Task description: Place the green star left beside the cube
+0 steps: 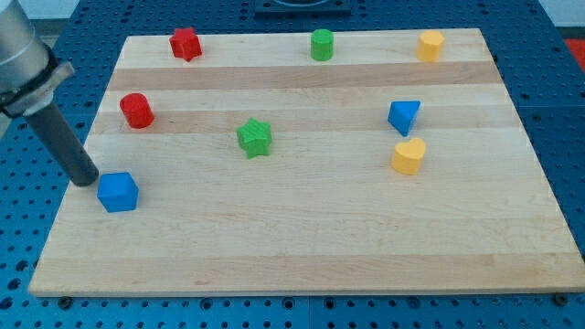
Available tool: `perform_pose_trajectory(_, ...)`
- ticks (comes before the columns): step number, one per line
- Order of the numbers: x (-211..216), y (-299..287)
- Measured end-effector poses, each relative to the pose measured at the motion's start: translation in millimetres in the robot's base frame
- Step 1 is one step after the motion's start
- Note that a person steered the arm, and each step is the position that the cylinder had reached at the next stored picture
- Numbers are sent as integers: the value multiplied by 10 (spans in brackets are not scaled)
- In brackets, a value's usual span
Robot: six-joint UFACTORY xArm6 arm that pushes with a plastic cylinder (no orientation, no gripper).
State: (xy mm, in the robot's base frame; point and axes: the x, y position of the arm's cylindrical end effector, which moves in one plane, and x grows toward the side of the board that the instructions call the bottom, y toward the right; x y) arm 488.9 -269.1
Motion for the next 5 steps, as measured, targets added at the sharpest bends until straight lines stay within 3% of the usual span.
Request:
perform_pose_trajectory(2,52,891)
perform_pose_trajectory(3,-189,78)
perform_pose_trajectory(5,361,1130)
